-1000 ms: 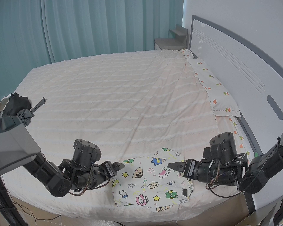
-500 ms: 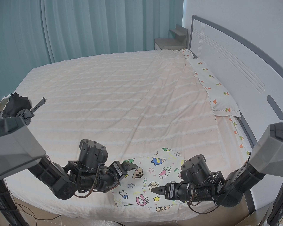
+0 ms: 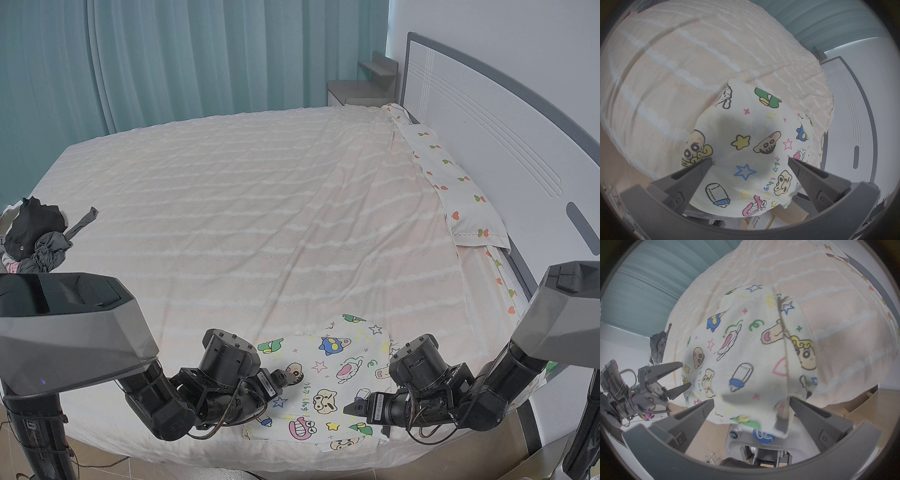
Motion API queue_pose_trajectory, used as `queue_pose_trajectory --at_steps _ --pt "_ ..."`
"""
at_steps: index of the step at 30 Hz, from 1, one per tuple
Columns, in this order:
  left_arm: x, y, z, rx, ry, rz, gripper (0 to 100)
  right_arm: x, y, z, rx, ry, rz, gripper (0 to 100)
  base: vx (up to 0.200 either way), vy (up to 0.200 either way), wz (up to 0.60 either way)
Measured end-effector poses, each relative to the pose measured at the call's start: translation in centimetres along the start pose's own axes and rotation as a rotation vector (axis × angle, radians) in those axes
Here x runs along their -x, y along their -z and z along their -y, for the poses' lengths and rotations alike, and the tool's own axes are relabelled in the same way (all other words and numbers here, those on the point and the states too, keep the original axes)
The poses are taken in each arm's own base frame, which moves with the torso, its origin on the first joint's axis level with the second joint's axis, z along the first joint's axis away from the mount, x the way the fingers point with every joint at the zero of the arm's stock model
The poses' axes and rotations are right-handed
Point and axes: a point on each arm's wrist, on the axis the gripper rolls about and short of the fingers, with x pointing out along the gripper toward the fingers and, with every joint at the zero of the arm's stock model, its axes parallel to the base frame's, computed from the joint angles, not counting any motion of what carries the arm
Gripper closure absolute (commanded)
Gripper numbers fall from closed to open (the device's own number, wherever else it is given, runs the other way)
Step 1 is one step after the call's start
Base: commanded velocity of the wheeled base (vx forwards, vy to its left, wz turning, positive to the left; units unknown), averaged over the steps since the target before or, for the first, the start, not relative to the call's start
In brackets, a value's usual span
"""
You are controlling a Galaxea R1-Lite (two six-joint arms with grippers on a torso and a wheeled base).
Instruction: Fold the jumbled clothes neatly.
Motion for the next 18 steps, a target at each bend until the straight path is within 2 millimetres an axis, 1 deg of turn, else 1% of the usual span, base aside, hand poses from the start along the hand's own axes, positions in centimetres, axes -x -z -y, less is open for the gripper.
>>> queue_pose_trajectory --at_steps 4,8,14,18 --pt "0.3 -0.1 0.1 0.0 0.006 0.002 0 0.1 -0.3 0.3 -0.013 0.004 0.007 0 0.0 0.0 0.0" --pt "1.3 -0.4 0.7 0.001 0.036 0.016 0 1.0 -0.7 0.2 -0.017 -0.011 0.027 0 0.0 0.0 0.0" --pt "4.1 -1.7 2.1 0.009 0.108 0.061 0 3.9 -2.1 -0.2 -0.022 -0.048 0.089 0 0.0 0.0 0.0" --pt "5.2 -3.1 3.2 0.005 0.145 0.101 0 5.6 -4.4 -0.5 -0.031 -0.085 0.173 0 0.0 0.0 0.0"
